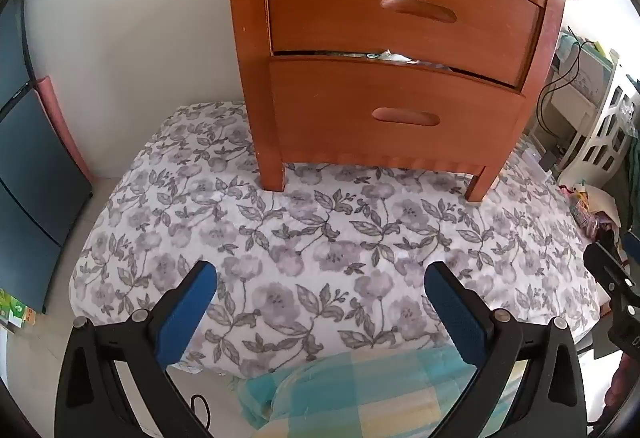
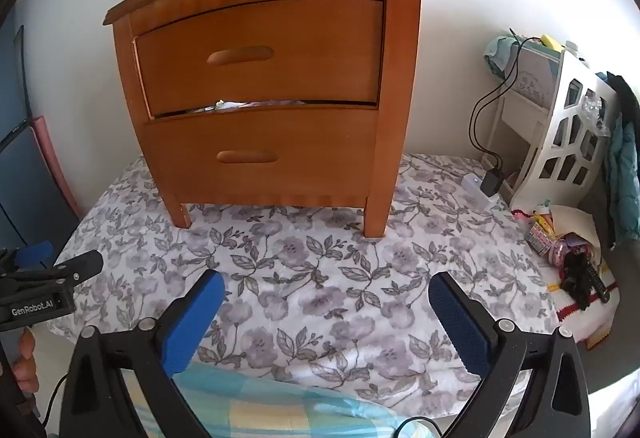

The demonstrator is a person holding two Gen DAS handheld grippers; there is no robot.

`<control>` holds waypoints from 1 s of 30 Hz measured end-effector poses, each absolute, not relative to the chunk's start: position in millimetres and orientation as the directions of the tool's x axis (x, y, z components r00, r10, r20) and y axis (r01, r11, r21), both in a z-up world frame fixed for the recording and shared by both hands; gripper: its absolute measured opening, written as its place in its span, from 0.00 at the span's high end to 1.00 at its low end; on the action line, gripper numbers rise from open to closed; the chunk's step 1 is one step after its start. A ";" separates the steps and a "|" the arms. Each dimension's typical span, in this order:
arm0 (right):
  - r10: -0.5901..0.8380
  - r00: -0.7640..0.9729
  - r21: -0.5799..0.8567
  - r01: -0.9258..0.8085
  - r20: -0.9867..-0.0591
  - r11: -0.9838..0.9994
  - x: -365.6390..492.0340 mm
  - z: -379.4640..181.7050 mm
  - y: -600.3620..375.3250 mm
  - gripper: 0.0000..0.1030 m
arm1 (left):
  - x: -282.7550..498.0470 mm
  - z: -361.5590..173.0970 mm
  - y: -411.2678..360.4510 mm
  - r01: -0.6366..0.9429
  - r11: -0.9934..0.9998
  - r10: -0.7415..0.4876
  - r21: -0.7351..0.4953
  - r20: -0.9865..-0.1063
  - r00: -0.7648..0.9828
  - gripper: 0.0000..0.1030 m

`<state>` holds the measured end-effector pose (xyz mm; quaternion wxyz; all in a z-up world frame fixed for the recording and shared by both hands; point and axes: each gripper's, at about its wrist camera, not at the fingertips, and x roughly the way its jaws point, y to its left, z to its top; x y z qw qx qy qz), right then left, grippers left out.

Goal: Take underwear out of drawer

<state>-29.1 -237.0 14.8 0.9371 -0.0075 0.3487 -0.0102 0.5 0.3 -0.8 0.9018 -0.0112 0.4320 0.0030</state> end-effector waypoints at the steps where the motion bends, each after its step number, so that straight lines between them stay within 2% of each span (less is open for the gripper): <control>1: -0.024 0.757 -0.020 0.015 -0.653 1.000 -28.9 14.4 -237.3 0.00 | 0.6 -1.2 0.6 -0.015 1.000 -0.005 -0.019 -0.780 0.625 0.00; 30: -0.020 0.740 -0.011 0.017 -0.673 1.000 -23.5 2.9 -238.7 0.00 | 4.8 -11.9 -1.0 -0.005 0.999 -0.030 -0.043 -0.766 0.642 0.00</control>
